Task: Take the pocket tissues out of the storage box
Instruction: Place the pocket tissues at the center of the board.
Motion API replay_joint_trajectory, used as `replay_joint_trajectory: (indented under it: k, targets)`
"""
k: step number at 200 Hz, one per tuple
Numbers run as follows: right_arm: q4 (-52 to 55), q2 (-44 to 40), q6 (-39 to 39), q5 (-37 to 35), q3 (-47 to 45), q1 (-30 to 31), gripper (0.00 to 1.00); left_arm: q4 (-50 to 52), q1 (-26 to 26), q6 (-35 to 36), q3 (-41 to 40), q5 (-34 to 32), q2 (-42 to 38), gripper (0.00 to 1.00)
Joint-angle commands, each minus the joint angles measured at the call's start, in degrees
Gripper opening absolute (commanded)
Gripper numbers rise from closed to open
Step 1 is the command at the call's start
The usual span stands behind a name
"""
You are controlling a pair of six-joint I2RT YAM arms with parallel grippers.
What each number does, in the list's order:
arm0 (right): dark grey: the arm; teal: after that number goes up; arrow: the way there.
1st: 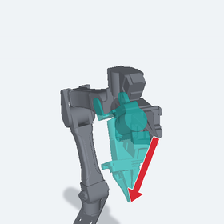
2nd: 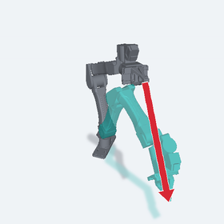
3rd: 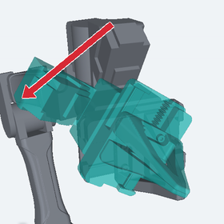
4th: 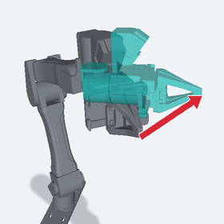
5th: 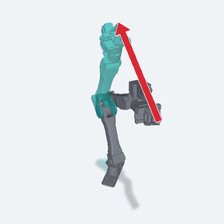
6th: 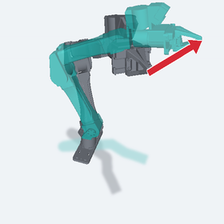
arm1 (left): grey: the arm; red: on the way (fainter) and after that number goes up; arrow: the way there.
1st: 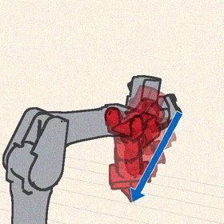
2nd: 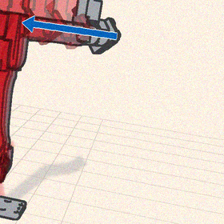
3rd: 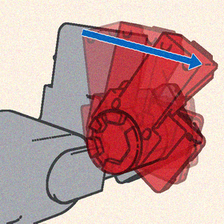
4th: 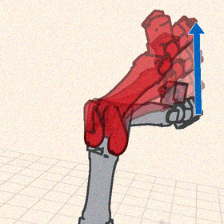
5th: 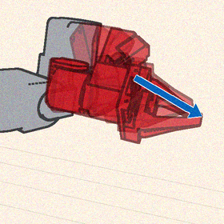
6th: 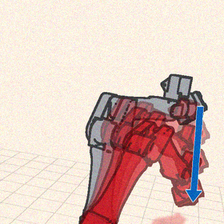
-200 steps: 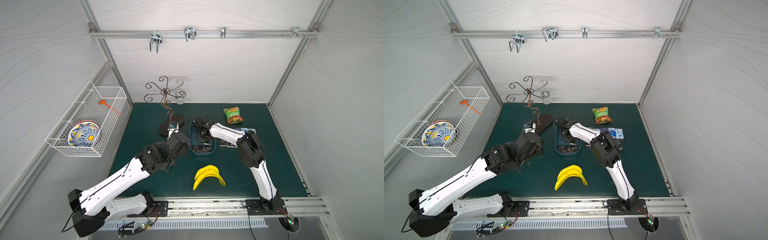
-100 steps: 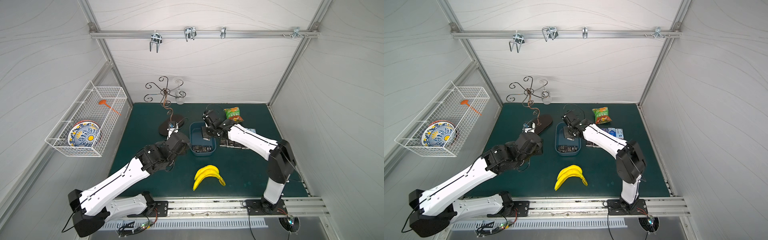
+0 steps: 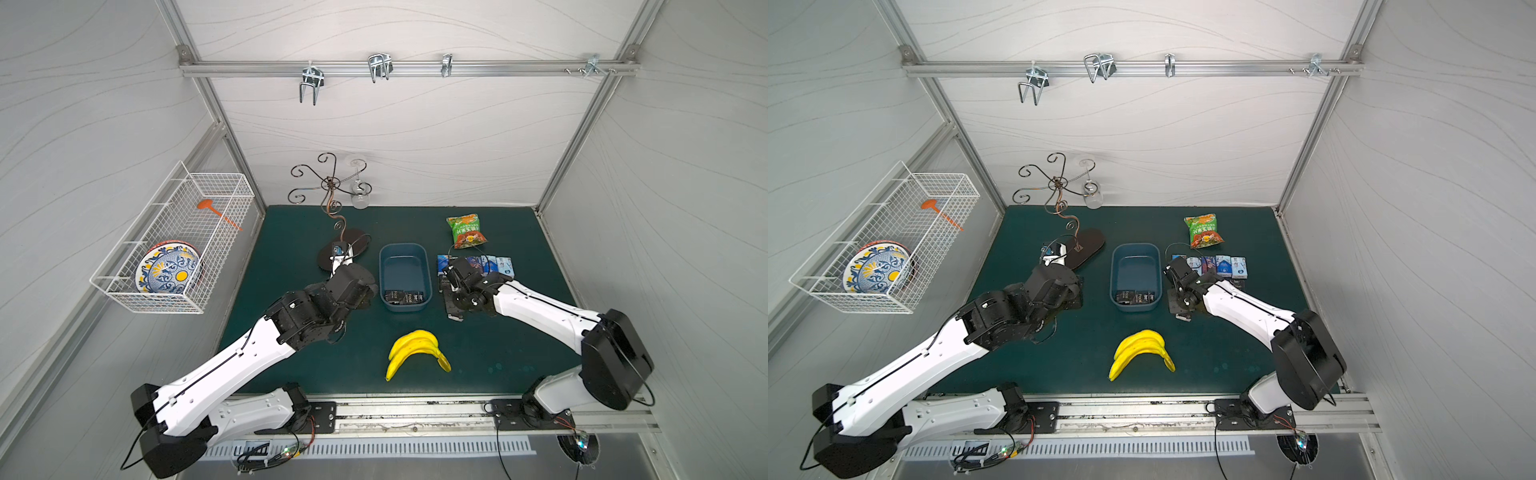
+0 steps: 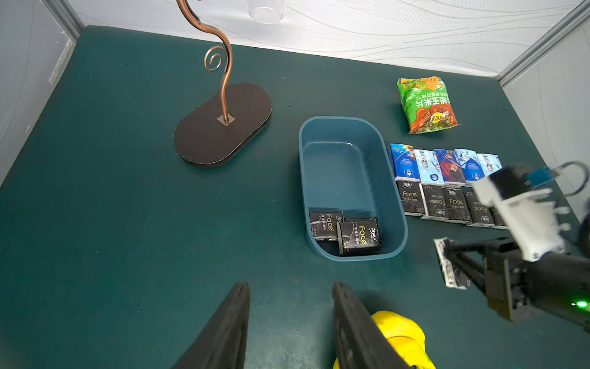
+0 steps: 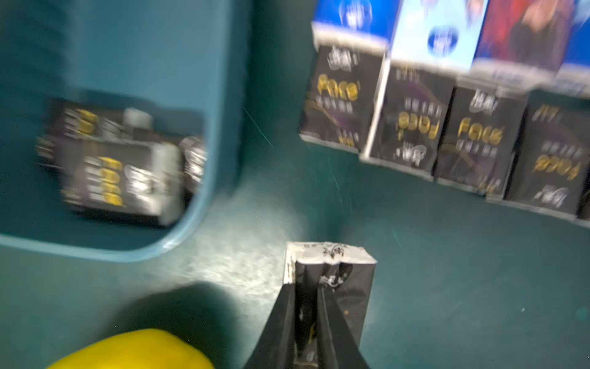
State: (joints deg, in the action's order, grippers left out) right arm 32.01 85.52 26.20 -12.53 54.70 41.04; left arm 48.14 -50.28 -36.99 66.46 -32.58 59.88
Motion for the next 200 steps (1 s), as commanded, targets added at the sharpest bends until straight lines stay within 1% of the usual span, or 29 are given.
replay_joint_trajectory:
  k: [1, 25, 35, 51, 76, 112, 131, 153, 173, 200]
  targets:
    - [-5.94, 3.28, 1.98, 1.55, -0.72, -0.25, 0.16, -1.38, 0.27, 0.63, 2.58, -0.20, 0.33, 0.46]
    - [-8.14, 7.36, 2.61, 0.68, -0.41, -0.52, 0.17, -0.88, 0.23, 0.61, 2.45, -0.45, 0.27, 0.46]
    - [-8.59, 8.63, 2.86, 0.67, -0.21, -0.58, 0.21, -0.62, 0.26, 0.62, 2.45, -0.71, 0.26, 0.46]
    - [-9.04, 9.14, 3.47, 0.71, -0.02, -0.54, 0.32, -0.42, 0.27, 0.69, 2.37, -1.11, 0.23, 0.46]
    - [-9.09, 6.34, 3.68, 1.72, -0.21, -0.59, 0.41, -0.84, 0.27, 0.69, 2.45, -1.17, 0.65, 0.46]
    - [-6.97, -1.77, 3.39, 0.85, -1.56, -0.88, 0.50, -1.71, 0.27, 0.78, 3.15, -0.32, 2.47, 0.46]
    - [-6.59, -5.42, 2.92, 1.26, -3.46, -2.26, 0.51, -2.15, 0.27, 0.78, 3.36, 0.11, 3.29, 0.46]
    - [-7.46, -7.83, 2.65, 3.41, -6.91, -4.77, 0.51, -2.60, 0.22, 0.79, 3.53, 0.57, 3.91, 0.46]
    - [-9.91, -8.04, 2.86, 5.47, -10.46, -6.68, 0.50, -2.70, 0.27, 0.78, 3.64, 0.76, 4.26, 0.46]
    - [-14.92, -6.17, 3.67, 8.24, -13.17, -6.96, 0.49, -2.79, 0.27, 0.78, 3.60, 1.10, 4.28, 0.46]
